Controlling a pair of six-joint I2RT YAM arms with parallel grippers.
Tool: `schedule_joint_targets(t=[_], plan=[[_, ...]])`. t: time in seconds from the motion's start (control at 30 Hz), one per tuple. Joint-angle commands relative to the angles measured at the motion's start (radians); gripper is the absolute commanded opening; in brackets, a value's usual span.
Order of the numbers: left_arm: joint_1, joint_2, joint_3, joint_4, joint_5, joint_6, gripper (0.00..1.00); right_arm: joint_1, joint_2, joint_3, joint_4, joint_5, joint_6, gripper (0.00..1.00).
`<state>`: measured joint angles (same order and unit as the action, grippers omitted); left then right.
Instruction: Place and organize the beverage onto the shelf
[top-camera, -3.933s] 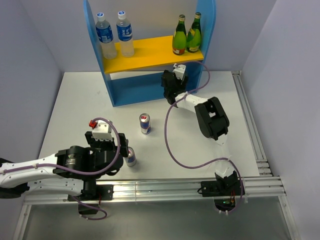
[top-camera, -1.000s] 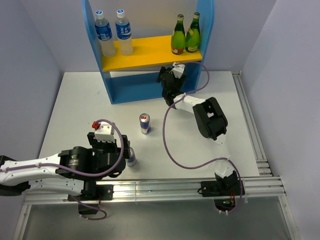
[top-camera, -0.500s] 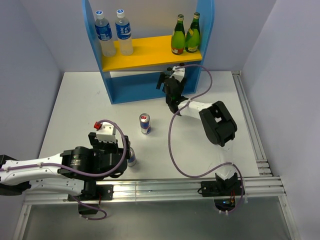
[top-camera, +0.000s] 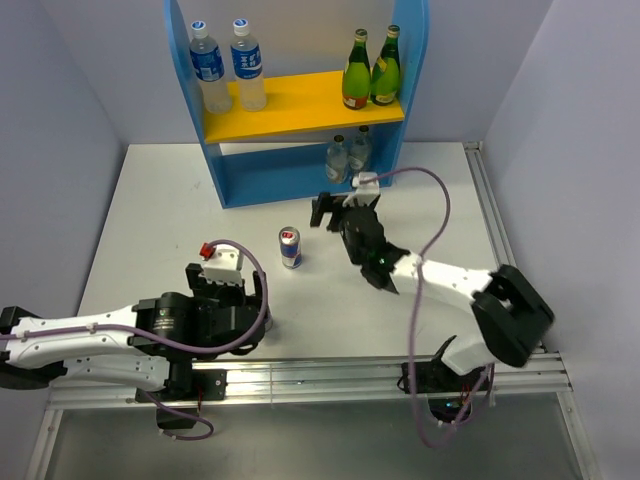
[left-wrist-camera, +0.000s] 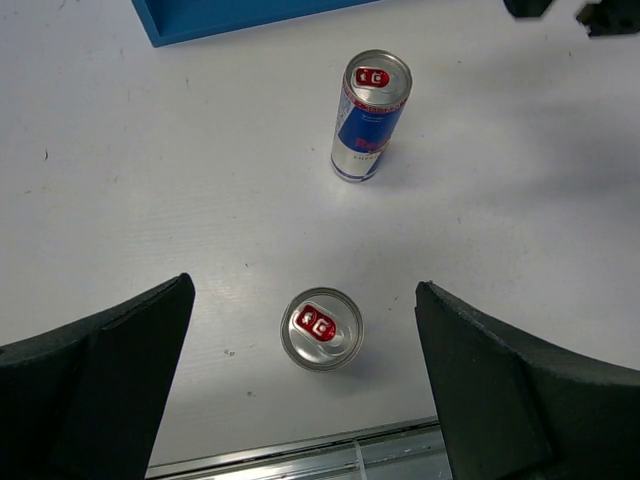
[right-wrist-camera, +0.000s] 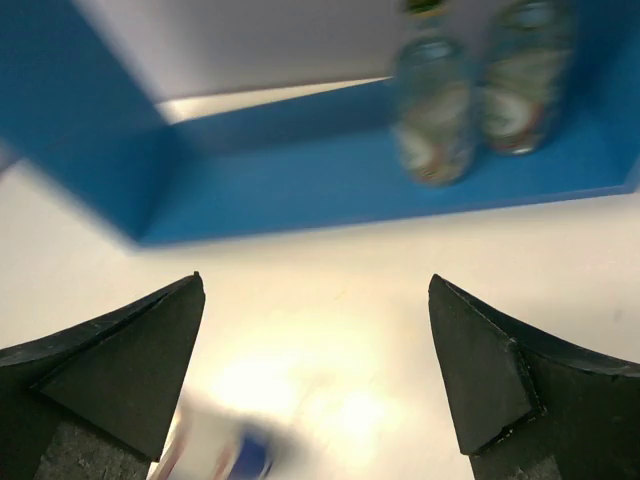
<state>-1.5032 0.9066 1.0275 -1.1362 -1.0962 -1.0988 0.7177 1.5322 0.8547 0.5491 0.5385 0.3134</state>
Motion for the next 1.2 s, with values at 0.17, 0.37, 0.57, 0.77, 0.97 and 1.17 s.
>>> schedule_joint_targets(t=[0.17,0.37,0.57,0.77,0.97,1.17], plan=[[-0.011,0.049,0.029,0.096,0.062,0.014,0.99,0.233,-0.195,-0.203,-0.067,-0.215,0.022,1.0],[-0.04,0.057,-0.084,0.089,0.09,-0.174,0.99,0.288,-0.138,-0.183,-0.084,-0.221,0.049,1.0],[-0.075,0.087,-0.182,0.121,0.079,-0.329,0.99,0.292,0.003,-0.131,-0.038,-0.181,0.055,1.0],[-0.086,0.163,-0.271,0.11,0.023,-0.536,0.99,0.281,0.169,-0.068,0.05,-0.101,0.03,1.0],[-0.088,0.261,-0.32,0.158,-0.037,-0.627,0.99,0.227,0.259,0.0,0.11,-0.091,0.013,1.0],[-0.06,0.4,-0.296,0.133,-0.108,-0.734,0.99,0.207,0.339,0.079,0.16,-0.061,-0.034,0.99]])
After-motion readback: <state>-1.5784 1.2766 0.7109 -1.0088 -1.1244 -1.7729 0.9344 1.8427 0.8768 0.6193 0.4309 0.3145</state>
